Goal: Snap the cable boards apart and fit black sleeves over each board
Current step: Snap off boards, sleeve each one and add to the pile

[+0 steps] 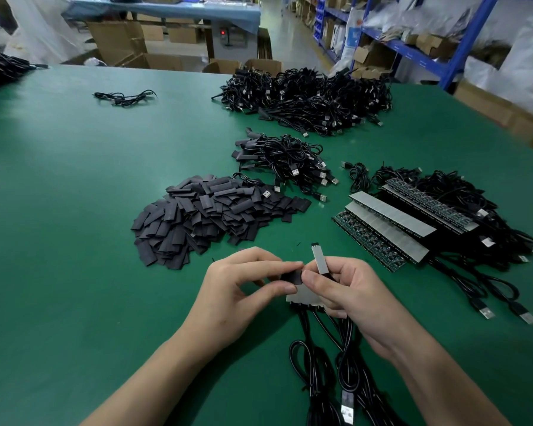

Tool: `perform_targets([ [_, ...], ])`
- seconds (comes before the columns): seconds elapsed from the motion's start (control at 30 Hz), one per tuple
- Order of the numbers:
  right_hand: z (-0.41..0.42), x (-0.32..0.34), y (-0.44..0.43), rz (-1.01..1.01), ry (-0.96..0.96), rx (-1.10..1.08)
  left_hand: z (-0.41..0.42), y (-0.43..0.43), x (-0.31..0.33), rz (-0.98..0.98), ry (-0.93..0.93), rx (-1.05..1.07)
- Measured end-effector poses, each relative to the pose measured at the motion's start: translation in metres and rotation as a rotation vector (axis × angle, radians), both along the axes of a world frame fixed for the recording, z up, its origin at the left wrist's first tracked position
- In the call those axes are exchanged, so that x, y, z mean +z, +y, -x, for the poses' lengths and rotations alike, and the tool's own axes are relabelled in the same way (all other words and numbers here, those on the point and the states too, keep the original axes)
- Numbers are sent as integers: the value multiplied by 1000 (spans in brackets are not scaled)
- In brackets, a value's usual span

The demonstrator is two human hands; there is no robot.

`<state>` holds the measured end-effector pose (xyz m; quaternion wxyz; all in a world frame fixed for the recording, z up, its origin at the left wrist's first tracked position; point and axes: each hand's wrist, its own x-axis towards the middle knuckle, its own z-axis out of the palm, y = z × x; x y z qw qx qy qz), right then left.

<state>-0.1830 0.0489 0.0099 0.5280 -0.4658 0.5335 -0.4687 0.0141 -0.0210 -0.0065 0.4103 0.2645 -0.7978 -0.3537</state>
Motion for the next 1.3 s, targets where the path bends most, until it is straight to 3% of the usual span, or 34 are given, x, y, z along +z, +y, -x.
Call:
perform_targets([
  [0.9,-5,1,-1,28,138,-36,2,3,3,211,-132,62],
  [1.3,-1,-3,0,30,217,-43,1,3,0,205,-136,65],
])
